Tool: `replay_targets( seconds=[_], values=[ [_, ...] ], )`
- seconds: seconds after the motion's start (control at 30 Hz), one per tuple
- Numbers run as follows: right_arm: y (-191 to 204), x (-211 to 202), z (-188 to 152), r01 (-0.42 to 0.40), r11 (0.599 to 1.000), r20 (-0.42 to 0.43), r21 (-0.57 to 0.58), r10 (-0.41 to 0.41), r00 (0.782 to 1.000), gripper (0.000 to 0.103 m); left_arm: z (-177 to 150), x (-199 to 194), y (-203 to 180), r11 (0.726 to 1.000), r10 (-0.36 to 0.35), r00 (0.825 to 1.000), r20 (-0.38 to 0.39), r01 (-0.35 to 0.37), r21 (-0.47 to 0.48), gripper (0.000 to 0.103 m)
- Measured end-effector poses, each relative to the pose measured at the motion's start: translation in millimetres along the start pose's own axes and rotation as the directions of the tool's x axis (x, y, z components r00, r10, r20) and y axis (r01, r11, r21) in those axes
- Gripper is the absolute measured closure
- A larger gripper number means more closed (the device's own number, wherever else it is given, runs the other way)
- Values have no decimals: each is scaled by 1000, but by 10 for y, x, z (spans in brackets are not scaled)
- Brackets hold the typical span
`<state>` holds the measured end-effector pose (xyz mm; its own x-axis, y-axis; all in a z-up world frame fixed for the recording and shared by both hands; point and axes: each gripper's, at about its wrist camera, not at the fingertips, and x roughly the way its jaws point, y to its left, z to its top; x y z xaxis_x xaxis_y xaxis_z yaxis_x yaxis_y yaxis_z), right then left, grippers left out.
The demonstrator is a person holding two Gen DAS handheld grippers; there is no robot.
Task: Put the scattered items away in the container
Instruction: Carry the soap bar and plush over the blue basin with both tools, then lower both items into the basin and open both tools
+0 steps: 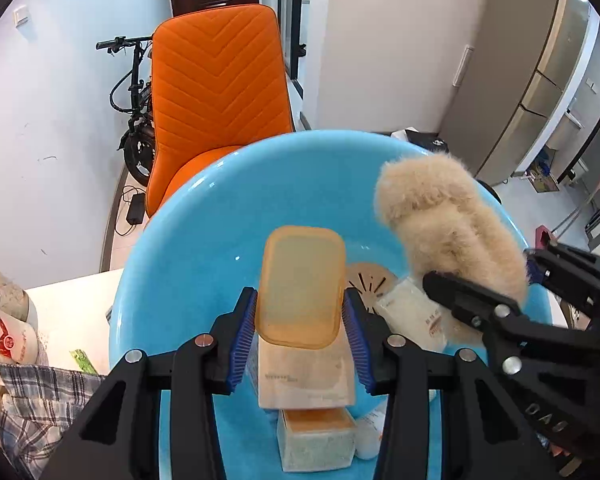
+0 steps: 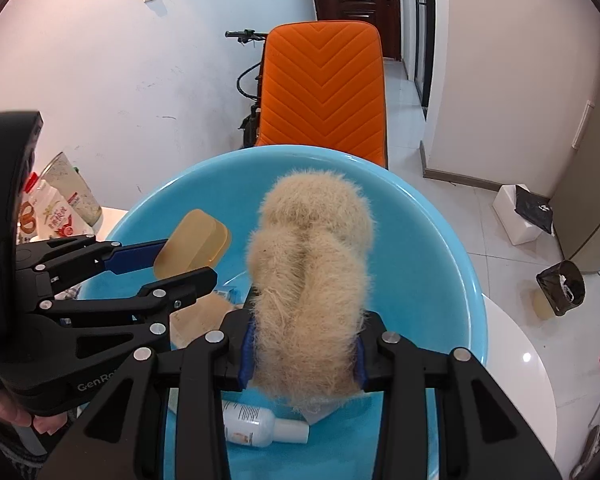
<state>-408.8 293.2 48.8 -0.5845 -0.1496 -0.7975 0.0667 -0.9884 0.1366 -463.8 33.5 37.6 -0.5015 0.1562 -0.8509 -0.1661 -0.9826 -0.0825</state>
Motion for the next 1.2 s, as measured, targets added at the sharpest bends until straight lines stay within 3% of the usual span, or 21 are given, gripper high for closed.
replay_targets(
  seconds=[0.27, 0.37, 0.9, 1.03, 1.2],
  values=[
    [-33, 73, 84, 20, 1000, -4, 11, -20, 1000, 67, 102, 96, 85, 1000, 20, 1000, -7, -20, 7, 57],
    [-43, 89, 100, 23, 1000, -1, 15, -23, 1000, 67, 86, 122, 131, 998, 59, 998, 1, -59, -7, 57],
    [-110, 179, 125, 43, 999, -23, 30, -42, 999, 67, 90, 175, 109, 999, 43, 999, 5, -43, 12, 56],
    [-108, 175, 113, 40, 999, -26, 28, -40, 999, 67, 96, 157, 85, 998, 52, 998, 19, -52, 19, 29],
    [-111, 161, 107, 42, 999, -24, 27, -41, 999, 66, 86, 104, 23, 995, 83, 996, 34, -85, 43, 26]
  ],
)
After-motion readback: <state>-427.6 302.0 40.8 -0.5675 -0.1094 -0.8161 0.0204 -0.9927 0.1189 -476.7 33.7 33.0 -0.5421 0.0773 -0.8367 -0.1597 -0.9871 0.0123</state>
